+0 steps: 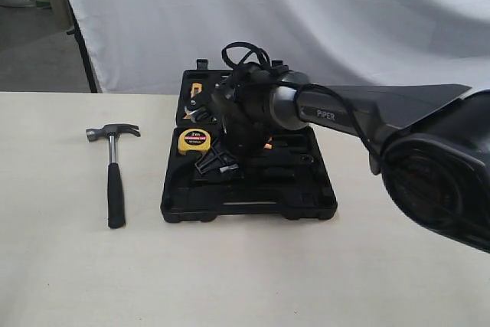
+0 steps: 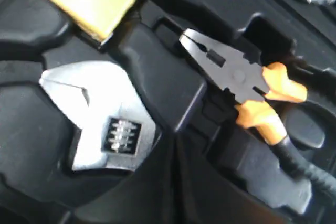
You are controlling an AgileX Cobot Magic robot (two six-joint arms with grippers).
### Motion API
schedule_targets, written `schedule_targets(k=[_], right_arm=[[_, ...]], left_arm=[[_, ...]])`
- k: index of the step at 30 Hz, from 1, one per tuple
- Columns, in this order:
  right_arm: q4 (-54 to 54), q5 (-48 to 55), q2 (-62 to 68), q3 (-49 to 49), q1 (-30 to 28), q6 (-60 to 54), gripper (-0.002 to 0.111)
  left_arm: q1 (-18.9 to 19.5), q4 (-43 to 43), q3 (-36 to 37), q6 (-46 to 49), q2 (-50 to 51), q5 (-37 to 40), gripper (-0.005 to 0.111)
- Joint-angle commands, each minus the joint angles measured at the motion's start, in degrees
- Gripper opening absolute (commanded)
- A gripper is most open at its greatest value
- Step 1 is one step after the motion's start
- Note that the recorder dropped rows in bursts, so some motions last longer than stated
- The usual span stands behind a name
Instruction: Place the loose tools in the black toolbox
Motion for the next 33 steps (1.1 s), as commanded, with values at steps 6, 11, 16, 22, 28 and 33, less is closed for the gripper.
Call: schedule_targets(k=[6, 11, 16, 22, 28, 33], right_arm=[[2.6, 2.6, -6.6, 1.2, -0.3, -0.9, 0.000], [2.4, 0.6, -6.0, 1.2, -0.4, -0.7, 0.000], [2.6, 2.7, -1.8, 1.9, -2.0, 0.8, 0.000], [3.8, 5.6, 2.7, 3.9, -2.4, 0.2, 0.000], [3.8, 5.6, -2.4, 3.8, -2.4, 0.3, 0.000], [5.2, 5.5, -8.8, 3.8, -1.9, 0.8, 0.000]], left_arm=[[1.5, 0.3, -0.2, -0.3, -0.2, -0.4, 0.001], [1.5, 0.3, -0.2, -0.3, -0.2, -0.4, 0.001], [1.5, 0.3, -0.2, -0.3, -0.2, -0.4, 0.001], [1.5, 0.3, -0.2, -0.3, -0.2, -0.4, 0.001], [1.5, 0.3, -0.2, -0.3, -0.2, -0.4, 0.001], [1.5, 0.3, -0.2, -0.3, -0.2, -0.4, 0.001]])
